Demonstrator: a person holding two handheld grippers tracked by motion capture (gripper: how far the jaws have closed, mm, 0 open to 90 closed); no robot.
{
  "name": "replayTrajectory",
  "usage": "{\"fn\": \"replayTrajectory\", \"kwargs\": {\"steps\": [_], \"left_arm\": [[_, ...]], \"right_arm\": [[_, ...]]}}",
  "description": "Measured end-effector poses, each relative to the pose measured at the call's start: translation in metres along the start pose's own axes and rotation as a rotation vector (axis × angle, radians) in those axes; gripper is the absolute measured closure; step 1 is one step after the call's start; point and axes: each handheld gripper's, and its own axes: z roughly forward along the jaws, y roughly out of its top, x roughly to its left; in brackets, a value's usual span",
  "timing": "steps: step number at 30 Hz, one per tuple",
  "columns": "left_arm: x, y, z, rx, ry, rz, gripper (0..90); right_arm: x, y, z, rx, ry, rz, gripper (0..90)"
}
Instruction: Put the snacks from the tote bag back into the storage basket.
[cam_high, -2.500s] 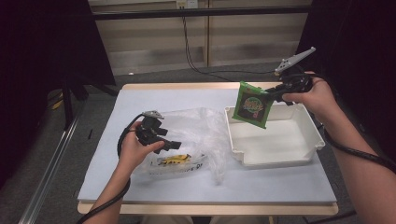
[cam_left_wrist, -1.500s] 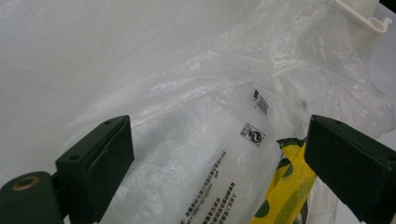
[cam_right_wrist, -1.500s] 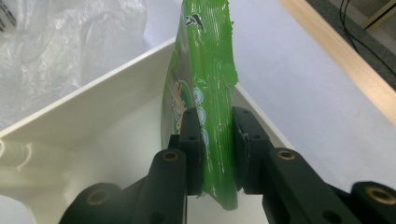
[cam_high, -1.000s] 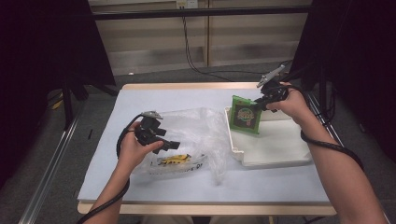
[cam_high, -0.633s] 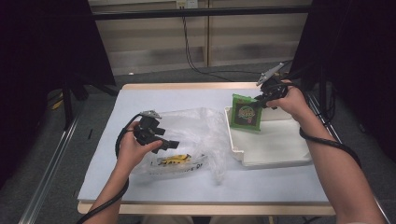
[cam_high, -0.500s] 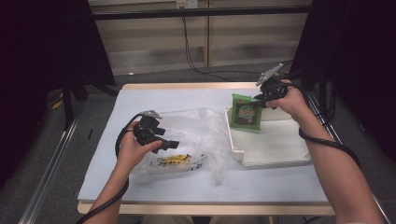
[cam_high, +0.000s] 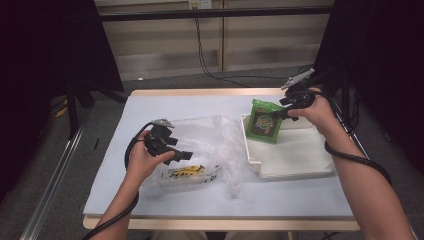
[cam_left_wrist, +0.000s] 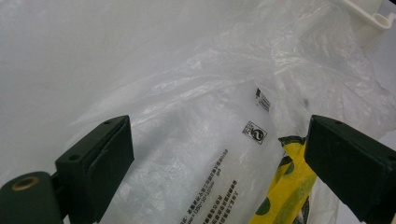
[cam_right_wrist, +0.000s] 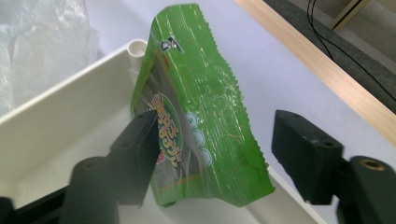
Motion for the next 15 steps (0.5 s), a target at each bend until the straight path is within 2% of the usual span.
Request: {"fn": "replayTrajectory", "kwargs": {"steps": [7, 15], "left_arm": [[-0.001, 0.0, -0.001, 0.001, 0.004, 0.008, 8.1], [-0.004, 0.0, 0.001, -0.003, -0.006, 0.007, 7.9]], "right_arm": [[0.003, -0.004, -0.01, -0.015, -0.013, 0.04, 22.4], [0.013, -0.009, -0.027, -0.036, -0.004, 0.077, 14.2]]}}
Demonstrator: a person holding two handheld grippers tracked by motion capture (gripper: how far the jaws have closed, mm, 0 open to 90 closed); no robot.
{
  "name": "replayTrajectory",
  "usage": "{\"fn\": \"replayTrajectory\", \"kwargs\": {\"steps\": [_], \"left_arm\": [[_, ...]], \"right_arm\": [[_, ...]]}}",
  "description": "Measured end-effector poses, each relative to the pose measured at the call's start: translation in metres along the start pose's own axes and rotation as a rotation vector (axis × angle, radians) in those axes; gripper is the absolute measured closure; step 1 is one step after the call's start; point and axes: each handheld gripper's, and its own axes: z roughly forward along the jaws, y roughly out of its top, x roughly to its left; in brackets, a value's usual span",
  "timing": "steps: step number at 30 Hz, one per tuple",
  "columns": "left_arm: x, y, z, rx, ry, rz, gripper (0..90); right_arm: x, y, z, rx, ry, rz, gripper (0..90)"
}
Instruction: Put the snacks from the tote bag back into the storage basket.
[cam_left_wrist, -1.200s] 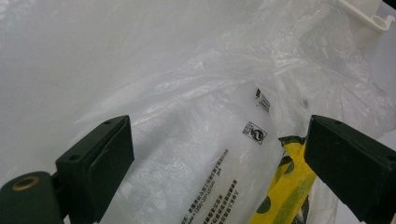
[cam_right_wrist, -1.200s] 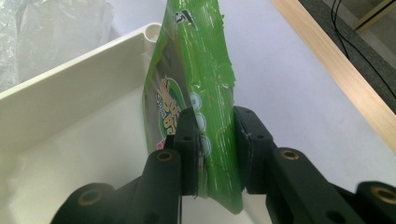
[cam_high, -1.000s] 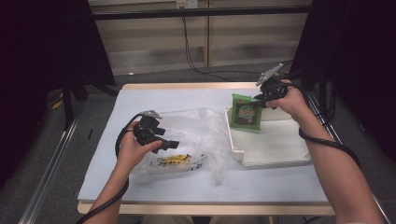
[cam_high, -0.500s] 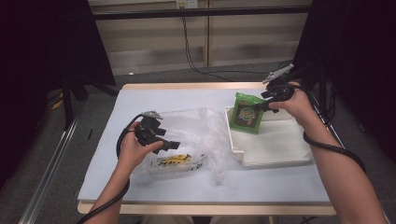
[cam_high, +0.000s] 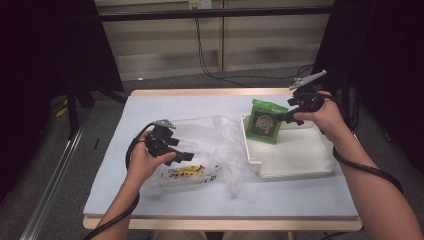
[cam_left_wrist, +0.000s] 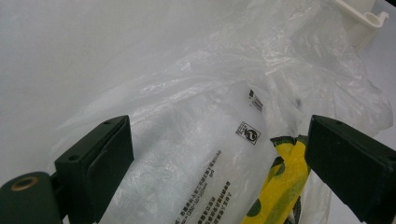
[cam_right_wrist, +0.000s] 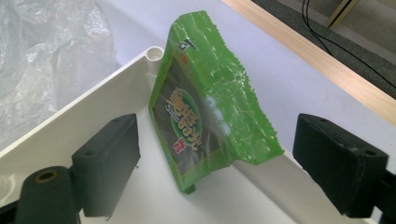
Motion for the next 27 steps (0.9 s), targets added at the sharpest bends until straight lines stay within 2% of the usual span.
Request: {"fn": "replayTrajectory", "kwargs": {"steps": [13, 18, 20, 27], "left_arm": [[-0.001, 0.002, -0.001, 0.004, -0.003, 0.004, 7.7], [0.0, 0.0, 0.0, -0.013, -0.012, -0.002, 7.6], [0.001, 0.0, 0.0, 0.0, -0.001, -0.001, 7.4], [0.001, -0.001, 0.0, -0.003, -0.004, -0.007, 7.2]], "right_arm": [[0.015, -0.014, -0.007, -0.026, 0.036, 0.028, 10.9], [0.021, -0.02, -0.007, -0.03, 0.044, 0.03, 10.1], [0.025, -0.022, -0.006, -0.028, 0.053, 0.036, 10.0], [0.031, -0.031, -0.004, -0.039, 0.064, 0.047, 9.1]]}}
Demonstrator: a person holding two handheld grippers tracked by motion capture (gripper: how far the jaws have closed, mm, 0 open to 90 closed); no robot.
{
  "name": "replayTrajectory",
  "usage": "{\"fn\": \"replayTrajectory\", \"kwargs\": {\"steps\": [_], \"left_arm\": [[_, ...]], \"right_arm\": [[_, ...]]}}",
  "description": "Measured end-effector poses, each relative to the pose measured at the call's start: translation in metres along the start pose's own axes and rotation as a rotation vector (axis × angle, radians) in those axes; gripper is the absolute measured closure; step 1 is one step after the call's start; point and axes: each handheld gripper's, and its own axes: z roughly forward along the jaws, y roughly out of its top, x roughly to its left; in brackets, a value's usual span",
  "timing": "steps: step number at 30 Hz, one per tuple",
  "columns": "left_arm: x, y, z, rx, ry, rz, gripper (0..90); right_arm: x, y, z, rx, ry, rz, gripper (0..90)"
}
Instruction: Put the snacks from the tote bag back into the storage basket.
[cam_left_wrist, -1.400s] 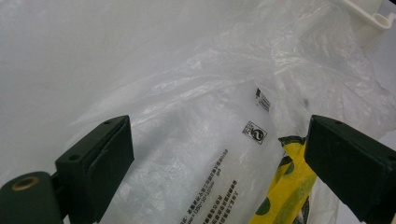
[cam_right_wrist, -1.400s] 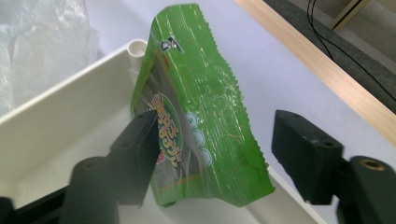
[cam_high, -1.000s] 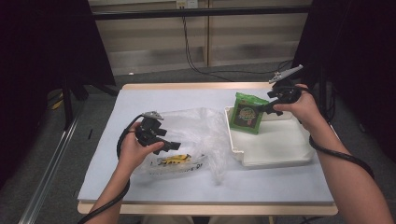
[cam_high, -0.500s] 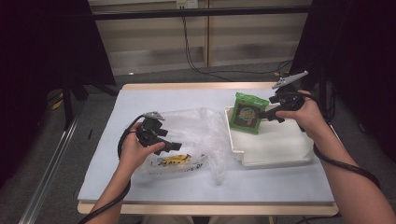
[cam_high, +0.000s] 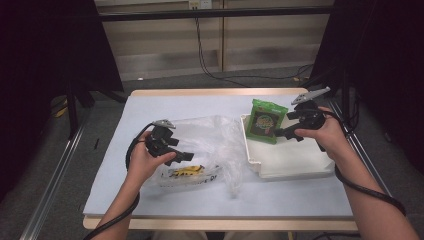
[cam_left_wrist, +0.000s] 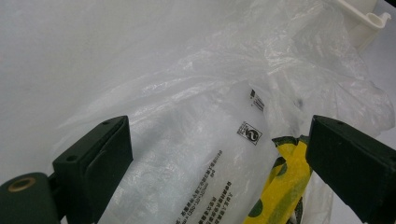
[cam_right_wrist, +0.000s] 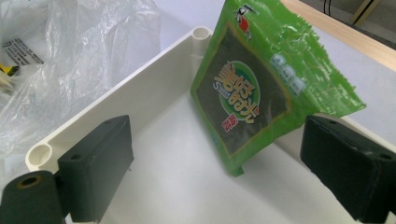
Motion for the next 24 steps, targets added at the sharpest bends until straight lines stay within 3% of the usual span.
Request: {"fn": "replayTrajectory", "kwargs": {"steps": [4, 8, 15, 24], "left_arm": [[0.0, 0.0, 0.0, 0.005, 0.003, 0.0, 7.2], [0.0, 0.0, 0.0, -0.002, 0.0, 0.002, 7.2], [0.0, 0.0, -0.002, -0.002, 0.008, 0.002, 7.1], [-0.001, 0.0, -0.003, -0.003, 0.007, 0.002, 6.9]], "right_arm": [[0.003, -0.007, 0.003, 0.001, 0.001, 0.019, 8.8], [0.007, -0.013, 0.006, 0.005, 0.001, 0.008, 8.6], [0.016, -0.023, 0.01, -0.006, 0.011, 0.045, 7.9], [0.032, -0.042, 0.022, -0.049, 0.0, 0.068, 4.9]]}}
